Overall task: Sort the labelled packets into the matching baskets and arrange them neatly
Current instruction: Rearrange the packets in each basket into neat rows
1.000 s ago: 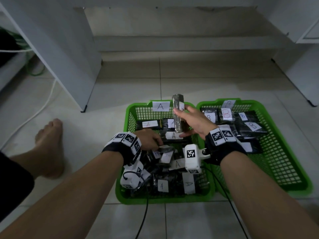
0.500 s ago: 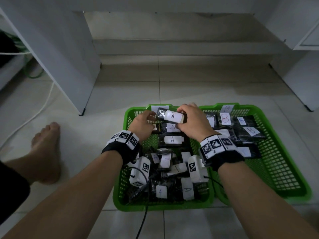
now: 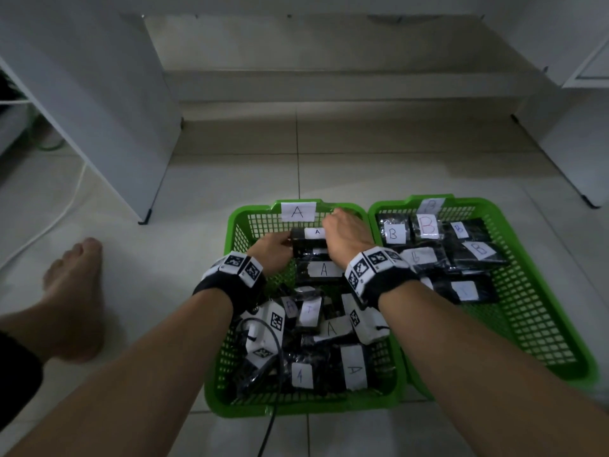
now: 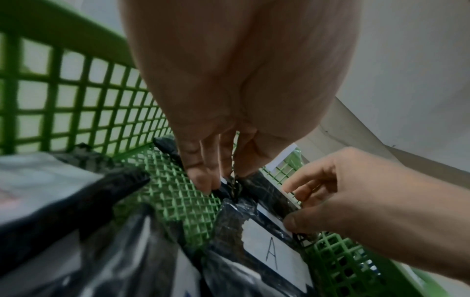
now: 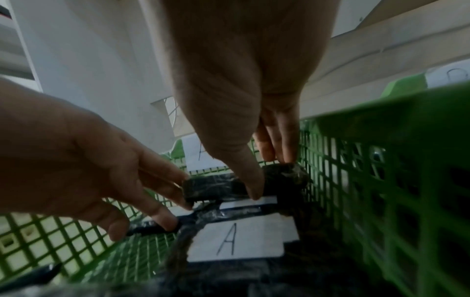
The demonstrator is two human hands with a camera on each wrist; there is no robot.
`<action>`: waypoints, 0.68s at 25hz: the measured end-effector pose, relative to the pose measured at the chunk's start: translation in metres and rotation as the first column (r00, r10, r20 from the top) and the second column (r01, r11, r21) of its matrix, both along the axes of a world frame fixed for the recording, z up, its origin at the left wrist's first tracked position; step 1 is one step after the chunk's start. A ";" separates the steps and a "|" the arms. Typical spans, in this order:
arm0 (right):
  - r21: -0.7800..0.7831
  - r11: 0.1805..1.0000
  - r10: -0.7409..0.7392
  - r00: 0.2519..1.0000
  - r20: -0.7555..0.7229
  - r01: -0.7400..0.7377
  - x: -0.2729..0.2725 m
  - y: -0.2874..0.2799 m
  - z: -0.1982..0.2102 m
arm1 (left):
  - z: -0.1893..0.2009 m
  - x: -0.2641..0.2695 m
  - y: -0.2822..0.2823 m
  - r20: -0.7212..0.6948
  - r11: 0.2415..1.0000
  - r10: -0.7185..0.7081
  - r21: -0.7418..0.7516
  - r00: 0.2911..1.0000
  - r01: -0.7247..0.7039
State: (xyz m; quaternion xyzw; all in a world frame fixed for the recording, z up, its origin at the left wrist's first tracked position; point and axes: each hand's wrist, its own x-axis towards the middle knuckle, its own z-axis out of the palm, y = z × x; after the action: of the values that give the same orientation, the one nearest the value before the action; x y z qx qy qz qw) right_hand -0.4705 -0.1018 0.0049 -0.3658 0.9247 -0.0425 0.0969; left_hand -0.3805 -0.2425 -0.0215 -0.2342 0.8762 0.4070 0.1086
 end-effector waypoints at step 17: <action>0.214 0.975 -0.051 0.886 0.462 -0.055 0.042 0.065 0.040 | 0.034 0.056 0.032 0.214 0.892 -0.306 -0.276 0.928 0.358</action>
State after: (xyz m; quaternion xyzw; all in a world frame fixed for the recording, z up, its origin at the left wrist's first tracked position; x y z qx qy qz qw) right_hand -0.4287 -0.0372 0.0448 -0.3330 0.8730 -0.0257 0.3553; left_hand -0.3246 -0.2109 0.0127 -0.1275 0.9441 0.2191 0.2106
